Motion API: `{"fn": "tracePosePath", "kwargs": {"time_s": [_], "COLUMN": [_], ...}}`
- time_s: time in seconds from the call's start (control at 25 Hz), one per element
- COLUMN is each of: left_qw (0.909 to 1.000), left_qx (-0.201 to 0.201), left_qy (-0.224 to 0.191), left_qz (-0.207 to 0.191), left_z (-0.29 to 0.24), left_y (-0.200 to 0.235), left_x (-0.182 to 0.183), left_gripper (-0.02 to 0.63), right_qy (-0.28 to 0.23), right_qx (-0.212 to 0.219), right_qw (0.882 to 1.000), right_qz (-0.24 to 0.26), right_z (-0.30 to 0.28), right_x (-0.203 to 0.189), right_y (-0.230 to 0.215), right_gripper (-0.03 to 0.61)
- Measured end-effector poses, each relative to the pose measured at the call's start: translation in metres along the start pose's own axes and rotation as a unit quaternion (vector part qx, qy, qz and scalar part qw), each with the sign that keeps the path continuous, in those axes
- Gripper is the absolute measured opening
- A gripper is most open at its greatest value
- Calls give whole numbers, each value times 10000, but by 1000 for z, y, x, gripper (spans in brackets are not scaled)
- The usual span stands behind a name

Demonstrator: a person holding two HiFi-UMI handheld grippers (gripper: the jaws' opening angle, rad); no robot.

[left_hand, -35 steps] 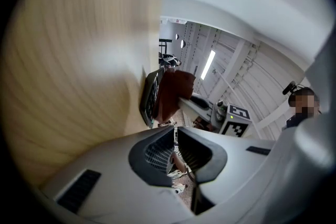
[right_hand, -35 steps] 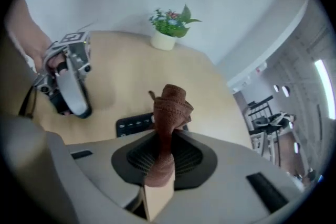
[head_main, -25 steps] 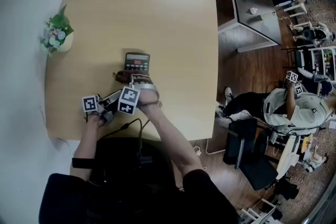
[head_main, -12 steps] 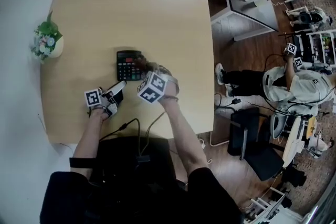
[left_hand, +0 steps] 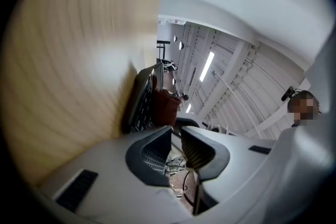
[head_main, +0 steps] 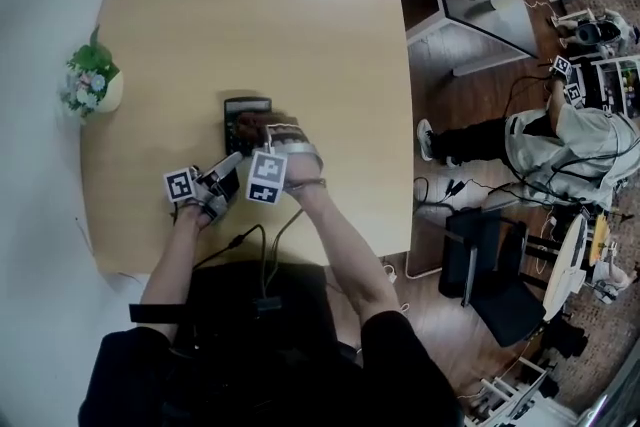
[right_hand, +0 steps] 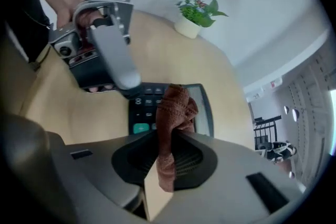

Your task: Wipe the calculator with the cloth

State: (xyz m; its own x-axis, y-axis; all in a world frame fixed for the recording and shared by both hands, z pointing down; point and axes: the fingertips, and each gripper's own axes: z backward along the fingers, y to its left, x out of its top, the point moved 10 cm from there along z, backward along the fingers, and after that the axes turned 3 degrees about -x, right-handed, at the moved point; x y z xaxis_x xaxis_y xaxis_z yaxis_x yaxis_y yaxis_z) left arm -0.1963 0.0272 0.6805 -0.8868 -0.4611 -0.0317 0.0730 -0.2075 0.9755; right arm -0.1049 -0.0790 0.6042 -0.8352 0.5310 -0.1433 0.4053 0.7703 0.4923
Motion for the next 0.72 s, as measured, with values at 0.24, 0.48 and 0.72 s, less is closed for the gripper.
{"fn": "tracePosePath", "kwargs": {"time_s": [0.24,0.48,0.72], "left_qw": [9999,9990,9989], "left_qx": [-86,-129,-150], "left_qy": [-70,-326,-369], "left_qz": [71,261,256], "left_z": [3,8,8], "left_y": [1,4,5], "left_x": [2,5,5], "left_gripper": [77,77,66], "right_qy": [95,-133,-171], "right_qx": [1051,912,-875], "right_qw": [9939,9913,9875], "right_qz": [315,-935,-1302], "right_z": [22,30,-1], "right_x": [-5,-26,-16], "right_y": [74,12,-77], "right_gripper": [72,72,72]}}
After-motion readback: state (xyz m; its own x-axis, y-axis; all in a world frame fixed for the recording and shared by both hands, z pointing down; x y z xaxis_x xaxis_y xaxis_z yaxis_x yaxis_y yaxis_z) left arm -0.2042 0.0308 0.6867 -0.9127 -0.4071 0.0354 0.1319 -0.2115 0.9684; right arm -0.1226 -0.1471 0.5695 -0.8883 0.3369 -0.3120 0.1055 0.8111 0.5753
